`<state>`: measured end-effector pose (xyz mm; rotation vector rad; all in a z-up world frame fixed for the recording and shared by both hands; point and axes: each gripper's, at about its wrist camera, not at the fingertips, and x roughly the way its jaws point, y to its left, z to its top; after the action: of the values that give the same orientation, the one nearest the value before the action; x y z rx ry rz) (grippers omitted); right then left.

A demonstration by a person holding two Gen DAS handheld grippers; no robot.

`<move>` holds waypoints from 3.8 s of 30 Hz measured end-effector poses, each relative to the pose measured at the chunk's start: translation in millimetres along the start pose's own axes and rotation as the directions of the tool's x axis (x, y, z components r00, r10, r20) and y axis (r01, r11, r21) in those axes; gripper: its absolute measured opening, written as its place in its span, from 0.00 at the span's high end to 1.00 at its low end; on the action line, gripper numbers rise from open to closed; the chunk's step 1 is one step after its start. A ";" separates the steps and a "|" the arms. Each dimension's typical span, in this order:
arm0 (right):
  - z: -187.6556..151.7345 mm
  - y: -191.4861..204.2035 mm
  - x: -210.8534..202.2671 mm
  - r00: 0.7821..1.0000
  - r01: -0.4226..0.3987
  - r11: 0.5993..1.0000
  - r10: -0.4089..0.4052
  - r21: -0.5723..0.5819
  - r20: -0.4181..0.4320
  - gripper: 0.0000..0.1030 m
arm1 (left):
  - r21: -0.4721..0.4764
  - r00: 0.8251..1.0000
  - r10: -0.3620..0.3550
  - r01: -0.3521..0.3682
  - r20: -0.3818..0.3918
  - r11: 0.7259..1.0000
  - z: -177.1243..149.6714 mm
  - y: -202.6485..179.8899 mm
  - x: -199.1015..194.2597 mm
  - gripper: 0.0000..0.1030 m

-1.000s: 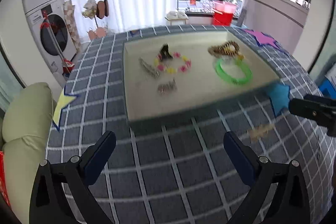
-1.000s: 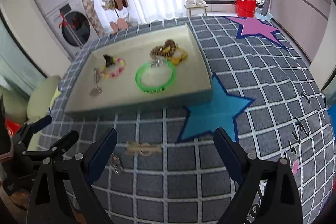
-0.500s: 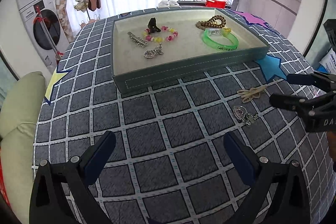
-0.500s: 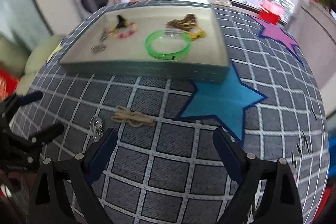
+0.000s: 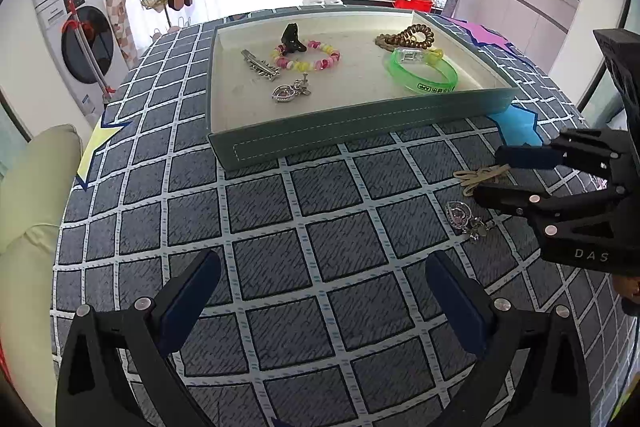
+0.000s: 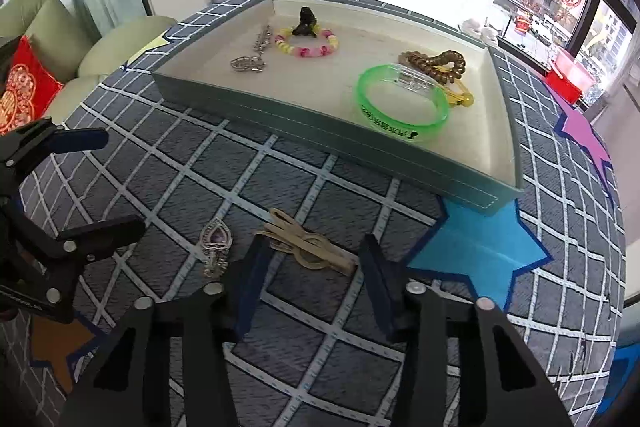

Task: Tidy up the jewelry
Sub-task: 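Grasp the second heart pendant with the left tool while the right tool grasps the tan hair tie, then carry the pendant and hair tie into the tray and open both tools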

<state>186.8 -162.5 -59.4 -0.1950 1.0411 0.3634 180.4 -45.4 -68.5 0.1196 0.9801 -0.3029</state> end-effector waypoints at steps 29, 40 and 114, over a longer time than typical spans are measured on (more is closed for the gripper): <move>-27.7 -32.8 -25.0 0.999 0.022 0.947 -0.030 0.319 0.020 0.91 | 0.097 0.999 -0.043 0.045 -0.016 0.994 13.8 -63.8 14.8 0.20; -31.4 -33.8 -29.8 0.999 0.017 0.931 -0.030 0.365 0.030 0.91 | 0.067 0.991 -0.133 0.132 0.002 0.989 14.5 -51.3 5.3 0.71; 71.8 -103.1 -19.8 0.989 0.063 0.863 -0.122 0.501 0.086 0.91 | -0.005 0.985 -0.105 0.106 0.140 0.994 138.5 -1.7 21.3 0.80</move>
<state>275.1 -238.2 -8.0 0.2405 0.9747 0.0077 301.5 -83.9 -9.4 0.0346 0.8511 -0.3972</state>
